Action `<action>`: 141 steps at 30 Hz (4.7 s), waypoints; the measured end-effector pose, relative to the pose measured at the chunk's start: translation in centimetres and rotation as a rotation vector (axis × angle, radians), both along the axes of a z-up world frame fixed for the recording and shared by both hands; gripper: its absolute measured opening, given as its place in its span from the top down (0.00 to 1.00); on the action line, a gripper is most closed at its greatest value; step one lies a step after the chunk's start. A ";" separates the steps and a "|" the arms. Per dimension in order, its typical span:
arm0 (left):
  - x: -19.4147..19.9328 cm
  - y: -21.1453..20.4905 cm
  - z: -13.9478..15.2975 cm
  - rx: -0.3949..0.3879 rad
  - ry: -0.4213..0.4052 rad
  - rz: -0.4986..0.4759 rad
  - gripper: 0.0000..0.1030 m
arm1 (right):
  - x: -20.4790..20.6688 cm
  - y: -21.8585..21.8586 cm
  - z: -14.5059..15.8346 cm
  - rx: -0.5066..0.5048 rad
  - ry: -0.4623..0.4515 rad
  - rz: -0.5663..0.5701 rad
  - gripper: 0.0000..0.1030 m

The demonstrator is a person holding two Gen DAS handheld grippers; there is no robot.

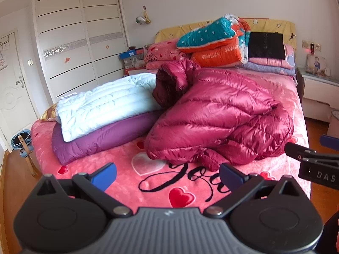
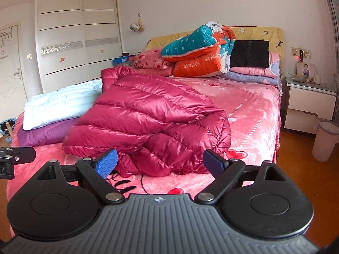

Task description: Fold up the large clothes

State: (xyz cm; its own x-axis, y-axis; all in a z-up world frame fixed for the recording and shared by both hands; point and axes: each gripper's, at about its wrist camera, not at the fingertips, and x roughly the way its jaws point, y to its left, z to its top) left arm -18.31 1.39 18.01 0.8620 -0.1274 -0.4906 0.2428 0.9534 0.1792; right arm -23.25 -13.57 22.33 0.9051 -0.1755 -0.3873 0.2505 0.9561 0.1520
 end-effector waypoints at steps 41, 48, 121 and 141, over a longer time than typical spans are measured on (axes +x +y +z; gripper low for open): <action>14.6 -2.1 -8.2 -0.118 -0.002 0.031 0.01 | 5.9 -9.4 -6.5 0.252 0.161 -0.060 0.00; 16.5 -2.0 -9.1 -0.195 0.022 -0.001 0.01 | 6.2 -9.4 -6.7 0.247 0.173 -0.043 0.00; 14.6 8.0 -6.1 -0.653 -0.036 -0.452 0.12 | 8.1 5.7 -7.0 -0.178 0.230 0.244 0.00; 13.9 7.1 -7.2 -0.516 -0.058 -0.538 0.10 | 9.8 0.5 -1.6 -0.069 0.019 -0.038 0.50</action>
